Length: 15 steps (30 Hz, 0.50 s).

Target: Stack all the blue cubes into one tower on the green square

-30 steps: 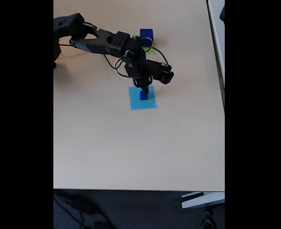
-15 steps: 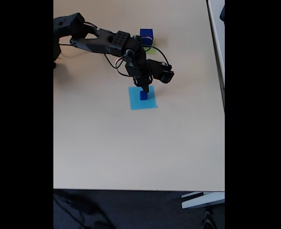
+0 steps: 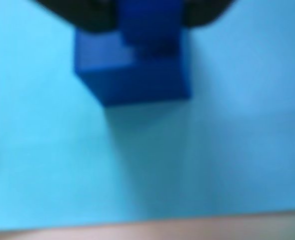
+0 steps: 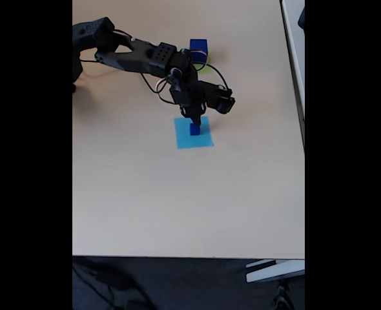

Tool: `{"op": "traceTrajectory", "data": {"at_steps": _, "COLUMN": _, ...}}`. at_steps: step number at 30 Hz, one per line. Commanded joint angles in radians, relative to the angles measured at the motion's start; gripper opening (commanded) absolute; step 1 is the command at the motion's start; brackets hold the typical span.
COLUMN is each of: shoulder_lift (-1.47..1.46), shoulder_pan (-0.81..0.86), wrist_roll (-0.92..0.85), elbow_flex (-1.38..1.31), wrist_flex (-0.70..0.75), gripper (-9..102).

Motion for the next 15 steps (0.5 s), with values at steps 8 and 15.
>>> {"op": "traceTrajectory", "data": {"at_steps": 8, "shoulder_lift": 0.051, "shoulder_pan": 0.005, "wrist_roll": 0.011, "elbow_flex": -0.003, "wrist_flex": -0.002, "gripper": 4}}
{"op": "traceTrajectory", "data": {"at_steps": 15, "shoulder_lift": 0.052, "shoulder_pan": 0.009, "wrist_roll": 0.009, "elbow_flex": 0.0, "wrist_flex": 0.0, "gripper": 5}}
